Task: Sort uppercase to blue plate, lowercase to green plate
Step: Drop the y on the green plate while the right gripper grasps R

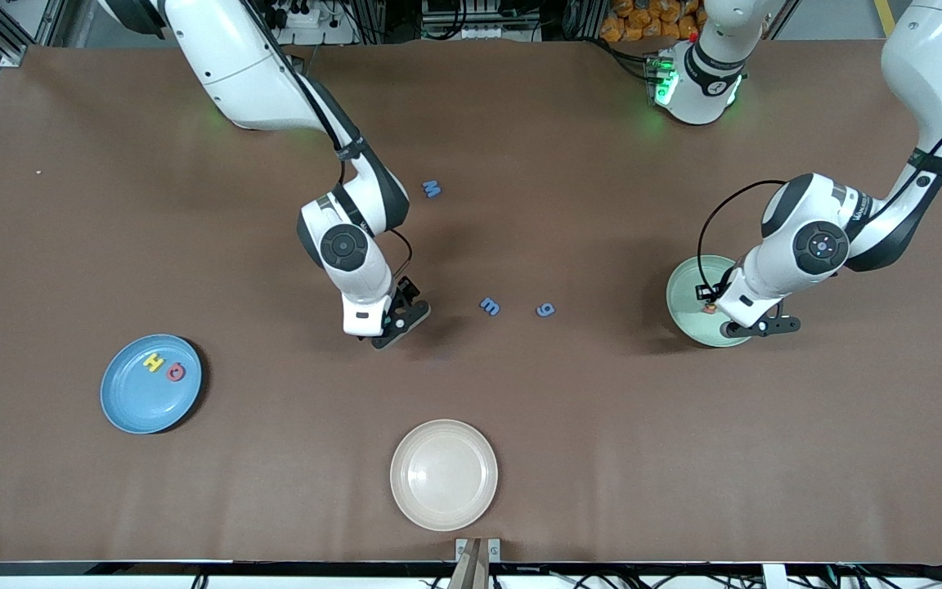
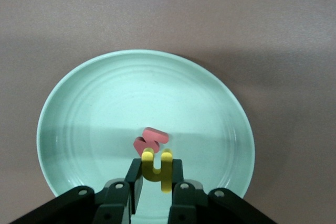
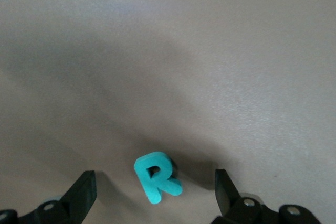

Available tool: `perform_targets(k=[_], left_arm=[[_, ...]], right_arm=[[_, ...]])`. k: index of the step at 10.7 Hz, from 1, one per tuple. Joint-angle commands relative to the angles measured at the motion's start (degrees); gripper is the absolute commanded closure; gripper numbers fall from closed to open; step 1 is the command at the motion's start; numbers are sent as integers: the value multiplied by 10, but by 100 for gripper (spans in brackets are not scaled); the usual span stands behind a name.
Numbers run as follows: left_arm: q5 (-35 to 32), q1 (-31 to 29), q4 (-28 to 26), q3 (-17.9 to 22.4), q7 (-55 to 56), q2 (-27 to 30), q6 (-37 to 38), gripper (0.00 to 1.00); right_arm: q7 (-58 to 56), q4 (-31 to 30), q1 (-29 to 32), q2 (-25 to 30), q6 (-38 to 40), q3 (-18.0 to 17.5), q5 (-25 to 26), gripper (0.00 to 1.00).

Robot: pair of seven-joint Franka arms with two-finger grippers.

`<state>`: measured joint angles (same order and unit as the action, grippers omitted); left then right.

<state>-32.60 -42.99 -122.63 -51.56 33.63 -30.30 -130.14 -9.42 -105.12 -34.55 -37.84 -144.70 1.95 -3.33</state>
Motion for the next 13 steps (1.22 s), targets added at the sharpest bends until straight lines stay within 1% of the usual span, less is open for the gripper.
perform_targets(k=[1,2,3,4,5,7,10,13], left_arm=[[-12,-6,-2,-8,4,1,-6,61],[-12,-6,-2,-9,4,1,-5,59],[-12,-5,-2,-9,4,1,-5,58],[-11,-3,-2,-9,9,1,-5,58],[-9,0,-1,-11,21,4,-5,58],[-7,4,3,-48,86,3,-4,60],[-3,74,26,-52,171,1,-3,61],[-1,114,53,-51,224,-13,-3,62]], right_arm=[[12,-10,-8,4,-8,5,4,0],[12,-10,-8,4,-8,5,5,0],[12,-10,-8,4,-8,6,7,3],[12,-10,-8,4,-15,6,8,60],[12,-10,-8,2,-21,6,8,99],[10,-10,-6,0,-21,6,9,100],[7,-9,3,3,-19,8,9,100],[3,-4,47,24,-8,8,9,100]])
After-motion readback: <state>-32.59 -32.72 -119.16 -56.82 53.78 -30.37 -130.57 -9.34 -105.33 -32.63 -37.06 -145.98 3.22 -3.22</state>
